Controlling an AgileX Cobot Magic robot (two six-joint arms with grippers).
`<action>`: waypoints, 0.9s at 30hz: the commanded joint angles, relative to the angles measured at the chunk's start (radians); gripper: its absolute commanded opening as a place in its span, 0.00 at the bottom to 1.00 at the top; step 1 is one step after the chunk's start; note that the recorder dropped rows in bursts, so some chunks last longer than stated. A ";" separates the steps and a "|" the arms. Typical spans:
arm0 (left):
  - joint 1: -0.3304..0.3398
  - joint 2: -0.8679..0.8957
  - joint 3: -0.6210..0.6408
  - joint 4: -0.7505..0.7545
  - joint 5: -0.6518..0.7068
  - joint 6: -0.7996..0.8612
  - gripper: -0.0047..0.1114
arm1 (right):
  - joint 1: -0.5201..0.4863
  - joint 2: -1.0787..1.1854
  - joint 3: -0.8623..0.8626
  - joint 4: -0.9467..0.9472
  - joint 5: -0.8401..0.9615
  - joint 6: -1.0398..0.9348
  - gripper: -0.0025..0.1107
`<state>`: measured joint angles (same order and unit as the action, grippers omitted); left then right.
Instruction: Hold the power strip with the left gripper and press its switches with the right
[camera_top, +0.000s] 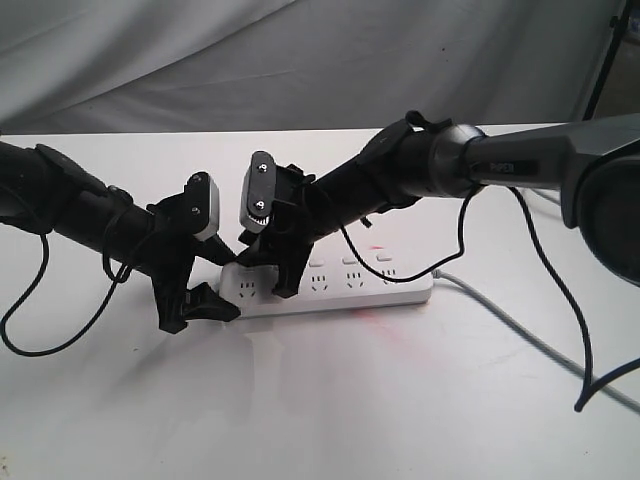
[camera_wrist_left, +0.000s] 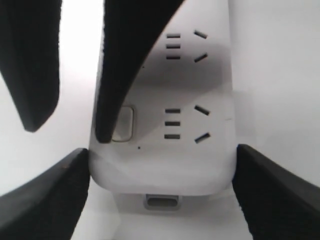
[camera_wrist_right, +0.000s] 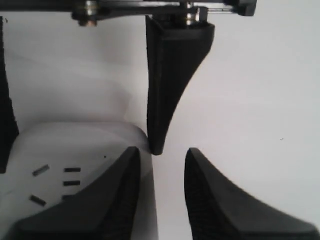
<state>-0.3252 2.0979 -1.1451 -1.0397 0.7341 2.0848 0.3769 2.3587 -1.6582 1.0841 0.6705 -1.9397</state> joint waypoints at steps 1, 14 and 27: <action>-0.003 0.001 -0.001 0.033 -0.017 0.009 0.61 | 0.011 0.036 0.009 -0.066 0.011 0.023 0.29; -0.003 0.001 -0.001 0.033 -0.017 0.009 0.61 | 0.000 0.038 0.009 -0.141 0.001 0.088 0.29; -0.003 0.001 -0.001 0.033 -0.017 0.009 0.61 | -0.007 0.054 0.009 -0.189 -0.016 0.116 0.29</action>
<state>-0.3252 2.0979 -1.1451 -1.0397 0.7341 2.0848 0.3840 2.3669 -1.6668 1.0228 0.6773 -1.8138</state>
